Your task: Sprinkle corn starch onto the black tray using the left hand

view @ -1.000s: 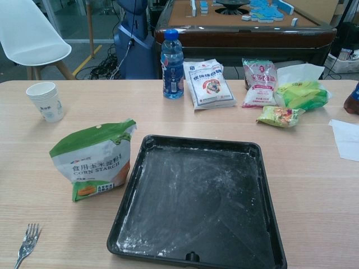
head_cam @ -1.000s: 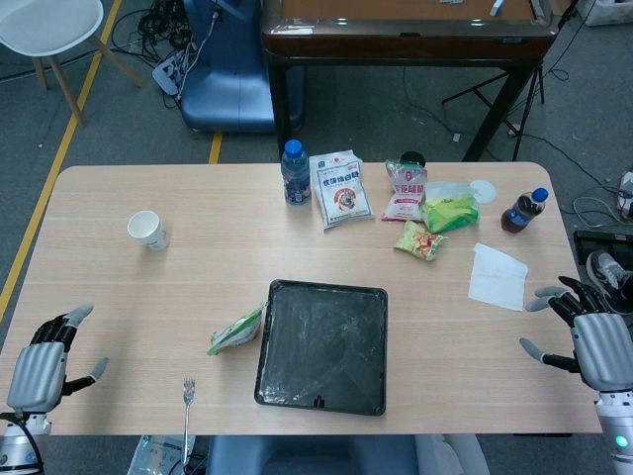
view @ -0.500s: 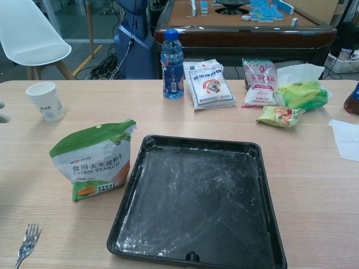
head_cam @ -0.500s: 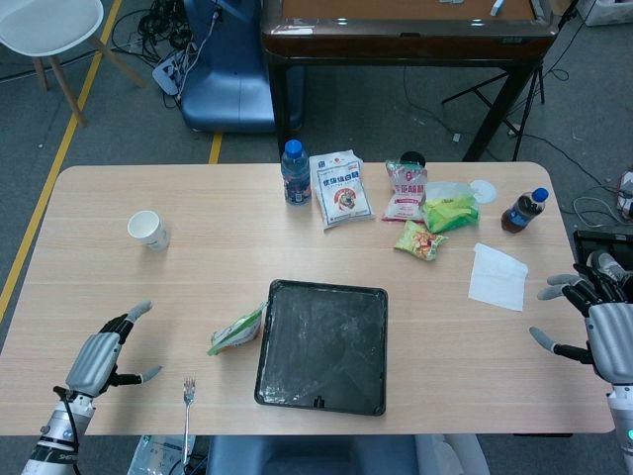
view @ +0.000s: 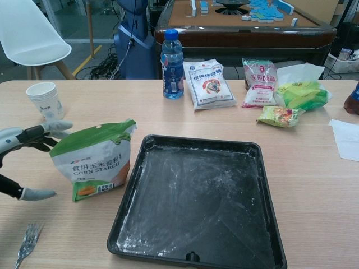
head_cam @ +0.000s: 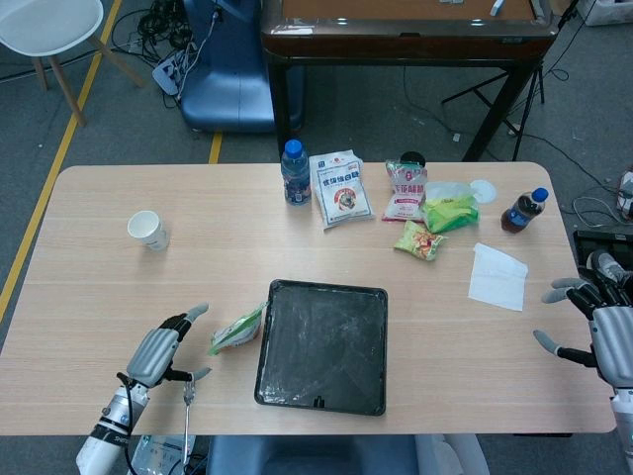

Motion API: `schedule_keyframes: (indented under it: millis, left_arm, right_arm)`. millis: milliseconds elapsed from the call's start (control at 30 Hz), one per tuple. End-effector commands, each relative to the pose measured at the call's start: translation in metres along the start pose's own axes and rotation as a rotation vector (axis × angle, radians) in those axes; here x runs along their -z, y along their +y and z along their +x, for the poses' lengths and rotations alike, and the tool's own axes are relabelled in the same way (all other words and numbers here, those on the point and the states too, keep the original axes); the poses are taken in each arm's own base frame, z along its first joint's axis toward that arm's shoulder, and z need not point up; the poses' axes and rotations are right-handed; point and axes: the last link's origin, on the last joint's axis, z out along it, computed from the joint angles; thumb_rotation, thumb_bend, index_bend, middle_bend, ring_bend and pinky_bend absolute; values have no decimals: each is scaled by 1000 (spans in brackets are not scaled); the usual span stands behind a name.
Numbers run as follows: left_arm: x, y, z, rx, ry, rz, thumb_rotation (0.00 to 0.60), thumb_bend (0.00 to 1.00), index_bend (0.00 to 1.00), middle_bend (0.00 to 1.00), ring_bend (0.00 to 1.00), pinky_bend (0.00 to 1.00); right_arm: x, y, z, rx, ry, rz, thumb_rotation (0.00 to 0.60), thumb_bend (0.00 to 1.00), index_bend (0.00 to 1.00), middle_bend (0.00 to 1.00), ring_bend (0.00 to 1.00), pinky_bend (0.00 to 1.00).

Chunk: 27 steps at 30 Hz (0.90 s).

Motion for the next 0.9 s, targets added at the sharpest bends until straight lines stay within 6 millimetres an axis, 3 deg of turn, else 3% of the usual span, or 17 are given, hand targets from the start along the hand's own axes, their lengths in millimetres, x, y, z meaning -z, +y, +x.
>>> schedule_keyframes:
  millis: [33,567,900]
  left_arm:
    - [-16,7,-9,-2,2,2,600,132,0,115,157,157]
    - [-56,24,-42,4,31,45,600,117,0,115,193,232]
    - [-72,23,-49,-3,67,80,600,117,8,159,250,332]
  right_arm:
    - [1,1,0,0,-1,-5,600,143,442,338,155,176]
    - [6,7,0,3,-2,-33,600,143,442,338,155,176]
    - [8,10,-1,3,-4,-45,600,143,442,338,155,176]
